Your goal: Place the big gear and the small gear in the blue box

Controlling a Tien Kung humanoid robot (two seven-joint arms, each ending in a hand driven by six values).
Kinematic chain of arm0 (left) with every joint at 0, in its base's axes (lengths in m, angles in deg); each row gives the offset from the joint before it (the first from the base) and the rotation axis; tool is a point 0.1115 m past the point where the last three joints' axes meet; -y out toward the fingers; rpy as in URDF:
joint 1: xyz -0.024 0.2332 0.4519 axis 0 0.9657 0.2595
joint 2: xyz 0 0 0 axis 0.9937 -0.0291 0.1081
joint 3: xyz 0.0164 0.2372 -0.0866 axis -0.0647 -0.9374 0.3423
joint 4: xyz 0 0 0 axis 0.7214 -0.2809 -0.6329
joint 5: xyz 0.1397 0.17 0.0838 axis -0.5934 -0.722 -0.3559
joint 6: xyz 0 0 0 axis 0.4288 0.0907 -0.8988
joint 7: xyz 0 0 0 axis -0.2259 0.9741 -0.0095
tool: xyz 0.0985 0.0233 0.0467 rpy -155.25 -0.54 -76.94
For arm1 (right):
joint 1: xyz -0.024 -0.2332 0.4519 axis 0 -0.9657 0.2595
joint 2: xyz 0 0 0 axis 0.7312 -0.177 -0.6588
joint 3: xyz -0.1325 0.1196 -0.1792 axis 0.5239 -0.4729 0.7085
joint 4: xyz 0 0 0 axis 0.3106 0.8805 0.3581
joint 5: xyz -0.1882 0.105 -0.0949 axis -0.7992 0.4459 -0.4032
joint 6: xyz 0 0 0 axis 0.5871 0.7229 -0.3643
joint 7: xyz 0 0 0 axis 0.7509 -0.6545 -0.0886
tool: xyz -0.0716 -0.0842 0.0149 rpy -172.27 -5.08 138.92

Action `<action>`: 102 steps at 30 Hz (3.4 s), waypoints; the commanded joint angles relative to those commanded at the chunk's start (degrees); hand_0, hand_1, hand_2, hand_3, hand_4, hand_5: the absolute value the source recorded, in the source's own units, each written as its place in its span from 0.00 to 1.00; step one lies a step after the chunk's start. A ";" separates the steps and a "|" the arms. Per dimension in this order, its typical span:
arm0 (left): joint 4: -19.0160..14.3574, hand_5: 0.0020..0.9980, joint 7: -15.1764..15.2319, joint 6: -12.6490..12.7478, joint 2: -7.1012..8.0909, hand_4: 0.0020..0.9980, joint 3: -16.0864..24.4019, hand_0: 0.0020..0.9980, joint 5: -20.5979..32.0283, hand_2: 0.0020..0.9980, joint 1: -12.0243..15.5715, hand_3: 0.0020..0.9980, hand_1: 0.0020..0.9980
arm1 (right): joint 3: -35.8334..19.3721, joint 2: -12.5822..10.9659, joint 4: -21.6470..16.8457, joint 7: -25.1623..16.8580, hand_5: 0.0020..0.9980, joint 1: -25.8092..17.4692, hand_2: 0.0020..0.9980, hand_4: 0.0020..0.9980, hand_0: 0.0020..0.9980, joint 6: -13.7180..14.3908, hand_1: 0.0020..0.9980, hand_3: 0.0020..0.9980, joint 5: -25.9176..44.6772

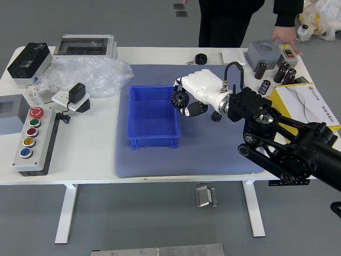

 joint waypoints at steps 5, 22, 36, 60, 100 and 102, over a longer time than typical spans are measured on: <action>0.00 0.31 -0.01 0.01 0.02 0.74 -0.14 0.89 -0.01 0.85 0.05 0.86 0.88 | 0.34 3.06 2.18 -0.10 0.23 0.12 0.46 0.55 0.54 0.24 0.41 0.55 0.20; 0.00 0.30 -0.03 -0.01 -0.04 0.73 -0.39 0.89 -0.04 0.85 0.05 0.86 0.88 | -1.16 7.00 5.62 -0.37 0.36 -0.27 0.52 0.76 0.47 -1.83 0.43 0.66 0.79; 0.00 0.30 -0.09 0.00 0.02 0.74 -0.45 0.89 -0.11 0.85 0.02 0.86 0.88 | -2.95 7.36 5.51 -1.13 0.51 0.47 0.66 0.90 0.51 -3.96 0.51 0.88 1.26; 0.00 0.30 -0.01 0.07 -0.38 0.73 -0.28 0.89 0.45 0.85 -0.21 0.86 0.88 | -0.51 -6.31 10.29 -9.12 0.40 -1.40 0.58 0.81 0.48 -1.80 0.47 0.69 5.59; 0.00 0.30 0.04 0.02 -1.14 0.73 -0.42 0.89 0.45 0.85 -0.56 0.86 0.88 | 3.73 -0.71 30.20 -18.07 0.33 1.85 0.54 0.73 0.46 3.60 0.44 0.65 8.78; 0.00 0.30 0.03 0.01 -1.16 0.73 -0.43 0.89 0.44 0.85 -0.56 0.86 0.88 | 3.78 -0.45 30.87 -18.28 0.31 1.89 0.55 0.72 0.46 3.70 0.44 0.65 8.96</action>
